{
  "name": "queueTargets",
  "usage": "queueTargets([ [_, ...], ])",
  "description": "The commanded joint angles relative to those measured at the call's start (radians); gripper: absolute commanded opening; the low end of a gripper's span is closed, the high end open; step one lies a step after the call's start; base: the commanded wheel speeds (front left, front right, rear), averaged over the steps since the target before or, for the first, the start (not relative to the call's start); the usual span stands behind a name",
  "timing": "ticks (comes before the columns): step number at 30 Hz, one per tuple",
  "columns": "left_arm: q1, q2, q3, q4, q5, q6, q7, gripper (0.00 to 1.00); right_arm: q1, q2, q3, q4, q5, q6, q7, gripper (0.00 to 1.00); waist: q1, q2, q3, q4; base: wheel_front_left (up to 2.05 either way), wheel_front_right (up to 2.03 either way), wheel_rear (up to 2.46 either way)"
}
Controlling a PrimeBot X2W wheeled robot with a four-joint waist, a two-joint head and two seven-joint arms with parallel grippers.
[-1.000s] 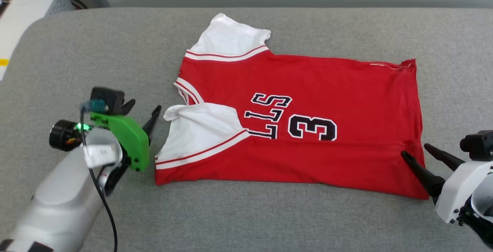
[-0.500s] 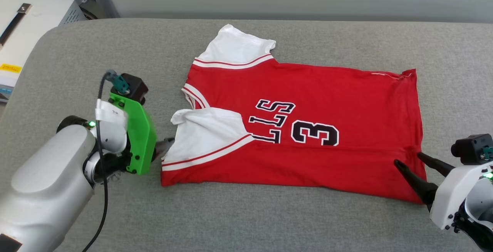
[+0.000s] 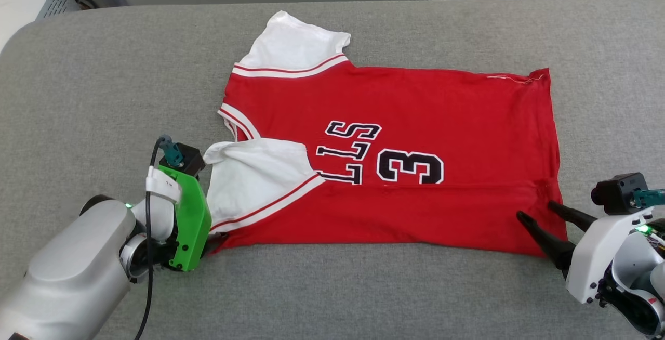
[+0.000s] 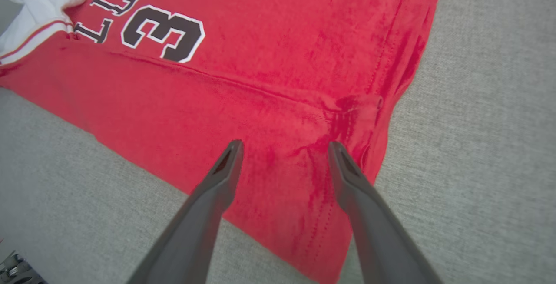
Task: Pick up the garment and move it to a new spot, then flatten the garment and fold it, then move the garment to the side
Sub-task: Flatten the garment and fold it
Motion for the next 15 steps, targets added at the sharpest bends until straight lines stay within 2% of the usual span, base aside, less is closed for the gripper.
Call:
queueTargets([
  [1, 0.049, -0.025, -0.031, 0.028, -0.015, -0.001, 0.005, 1.0, -0.021, 0.002, 0.004, 0.002, -0.01, -0.001, 0.002, 1.0, 0.0, -0.0001, 0.01, -0.008, 0.0, 0.0, 0.0],
  [2, 0.055, -0.03, -0.033, 0.035, -0.02, -0.001, 0.005, 1.0, -0.027, 0.001, 0.005, 0.0, -0.013, -0.001, -0.002, 1.0, 0.0, -0.0001, 0.011, -0.008, 0.0, 0.0, 0.0],
  [3, 0.057, -0.034, -0.035, 0.042, -0.019, -0.001, -0.004, 0.23, -0.035, 0.0, 0.002, -0.003, -0.017, -0.001, -0.014, 1.0, 0.0, -0.0001, 0.011, -0.008, 0.0, 0.0, 0.0],
  [4, 0.057, -0.037, -0.035, 0.047, -0.018, -0.001, -0.015, 0.0, -0.04, 0.0, -0.002, -0.002, -0.02, -0.001, -0.021, 1.0, 0.0, -0.0001, 0.01, -0.007, 0.0, 0.0, 0.0],
  [10, 0.053, -0.032, -0.035, 0.035, -0.004, -0.002, -0.096, 0.0, -0.063, -0.03, -0.016, -0.017, -0.036, -0.001, -0.004, 1.0, 0.0, -0.0001, -0.028, 0.003, 0.0, 0.0, 0.0],
  [15, 0.057, -0.002, -0.016, -0.022, -0.004, -0.002, -0.169, 0.0, -0.076, -0.097, -0.029, -0.066, -0.026, -0.001, 0.112, 1.0, 0.0, -0.0001, -0.055, 0.01, 0.0, 0.0, 0.0],
])
